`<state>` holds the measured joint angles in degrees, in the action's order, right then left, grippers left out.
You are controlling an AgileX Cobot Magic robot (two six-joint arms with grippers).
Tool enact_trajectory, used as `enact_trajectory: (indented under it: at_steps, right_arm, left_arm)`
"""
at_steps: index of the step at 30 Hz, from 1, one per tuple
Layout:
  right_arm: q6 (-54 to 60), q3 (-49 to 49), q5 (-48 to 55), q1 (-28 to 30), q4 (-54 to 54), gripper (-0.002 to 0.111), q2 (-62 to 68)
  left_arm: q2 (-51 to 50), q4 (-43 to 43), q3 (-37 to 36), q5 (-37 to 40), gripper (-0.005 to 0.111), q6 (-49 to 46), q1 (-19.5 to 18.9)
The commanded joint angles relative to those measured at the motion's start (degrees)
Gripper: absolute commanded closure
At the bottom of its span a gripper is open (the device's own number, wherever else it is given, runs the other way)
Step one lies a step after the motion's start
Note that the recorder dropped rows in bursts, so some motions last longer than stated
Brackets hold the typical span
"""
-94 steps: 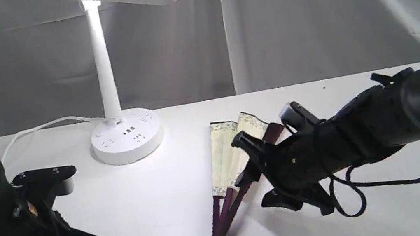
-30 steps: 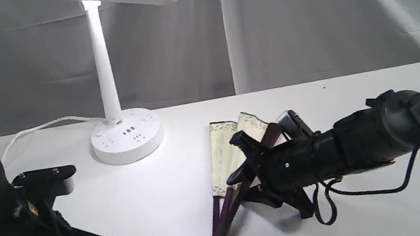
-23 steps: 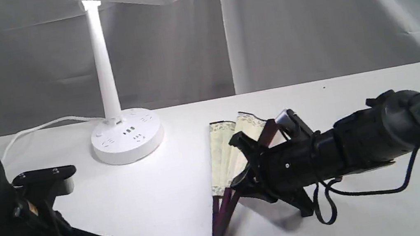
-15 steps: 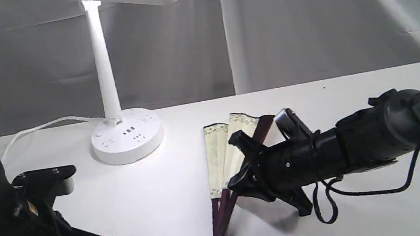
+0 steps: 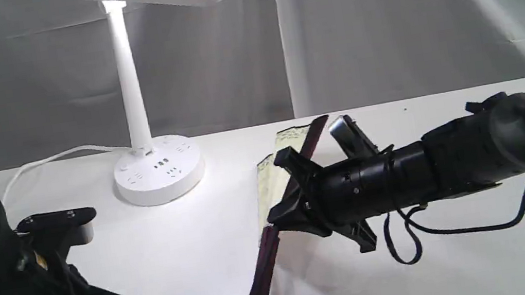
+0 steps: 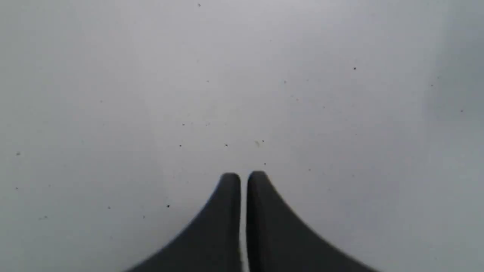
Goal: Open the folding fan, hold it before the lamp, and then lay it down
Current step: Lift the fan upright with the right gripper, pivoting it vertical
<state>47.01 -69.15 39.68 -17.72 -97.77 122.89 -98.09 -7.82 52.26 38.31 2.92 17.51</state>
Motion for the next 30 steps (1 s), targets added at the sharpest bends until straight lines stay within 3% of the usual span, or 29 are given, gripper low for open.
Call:
enact_trajectory:
  at_steps: [1, 11, 27, 30]
  right_arm:
    - [1.1, -0.3, 2.0, 0.6, 0.9, 0.108, -2.6]
    - [2.3, -0.3, 10.7, 0.6, 2.6, 0.108, -6.1]
    - [3.7, 0.1, 19.8, 1.6, 8.6, 0.108, -7.3]
    - [3.8, 0.6, 23.3, 3.8, 8.8, 0.108, -7.8]
  left_arm:
    - [0.0, -0.5, 0.4, -0.2, 0.107, -0.4, 0.5]
    - [0.0, -1.5, 0.4, -1.0, 0.103, -2.9, 0.5]
    - [0.0, -5.7, 0.4, -1.2, 0.061, -6.1, 0.5]
    - [0.0, -8.9, 0.4, -1.1, 0.059, -10.6, 0.5]
